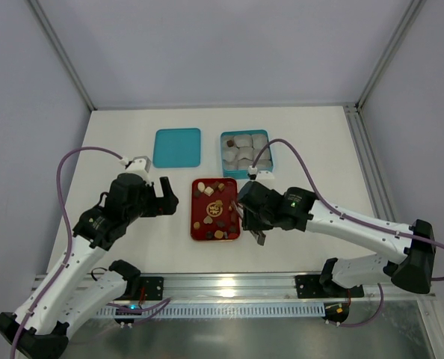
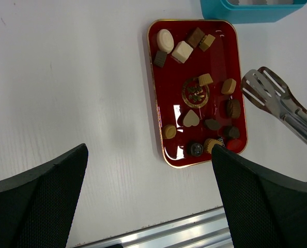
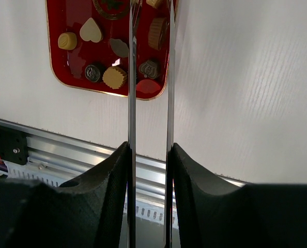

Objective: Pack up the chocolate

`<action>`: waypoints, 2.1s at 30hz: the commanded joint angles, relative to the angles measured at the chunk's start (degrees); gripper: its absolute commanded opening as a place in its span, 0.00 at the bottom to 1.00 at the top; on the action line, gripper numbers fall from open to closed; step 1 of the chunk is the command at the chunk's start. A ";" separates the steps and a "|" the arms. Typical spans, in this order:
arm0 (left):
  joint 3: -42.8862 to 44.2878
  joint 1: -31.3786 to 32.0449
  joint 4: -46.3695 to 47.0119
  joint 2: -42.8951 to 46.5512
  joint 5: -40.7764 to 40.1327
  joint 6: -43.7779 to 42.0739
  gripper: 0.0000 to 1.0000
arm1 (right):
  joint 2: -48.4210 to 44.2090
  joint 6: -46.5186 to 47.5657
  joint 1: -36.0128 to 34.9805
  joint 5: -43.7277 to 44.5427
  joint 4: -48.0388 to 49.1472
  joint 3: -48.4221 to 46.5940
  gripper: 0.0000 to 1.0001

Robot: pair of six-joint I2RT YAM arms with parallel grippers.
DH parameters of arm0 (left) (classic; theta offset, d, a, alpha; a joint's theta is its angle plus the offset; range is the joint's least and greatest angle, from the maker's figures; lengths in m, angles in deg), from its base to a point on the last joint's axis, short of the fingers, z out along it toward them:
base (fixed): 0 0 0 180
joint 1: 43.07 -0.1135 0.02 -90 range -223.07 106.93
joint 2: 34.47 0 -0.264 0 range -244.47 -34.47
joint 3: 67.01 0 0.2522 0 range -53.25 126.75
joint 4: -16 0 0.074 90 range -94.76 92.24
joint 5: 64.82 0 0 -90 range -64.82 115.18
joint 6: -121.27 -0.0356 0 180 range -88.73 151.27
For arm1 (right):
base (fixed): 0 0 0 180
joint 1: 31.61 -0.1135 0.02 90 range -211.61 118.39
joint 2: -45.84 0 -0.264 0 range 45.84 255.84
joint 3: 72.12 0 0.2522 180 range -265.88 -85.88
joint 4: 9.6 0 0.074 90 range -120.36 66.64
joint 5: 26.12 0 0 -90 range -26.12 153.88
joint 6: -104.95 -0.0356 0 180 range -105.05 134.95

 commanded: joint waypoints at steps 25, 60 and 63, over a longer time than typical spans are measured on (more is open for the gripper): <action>-0.08 1.42 1.08 1.26 -1.34 -0.62 1.00 | 6.10 -1.34 -0.91 -0.58 4.74 0.42 0.39; -0.08 1.86 0.99 1.08 -2.13 -0.36 1.00 | 6.46 4.11 1.02 1.44 1.93 -5.99 0.16; 0.01 1.94 0.99 1.08 -2.22 -0.45 1.00 | 5.93 4.72 1.46 1.35 1.67 -6.87 0.15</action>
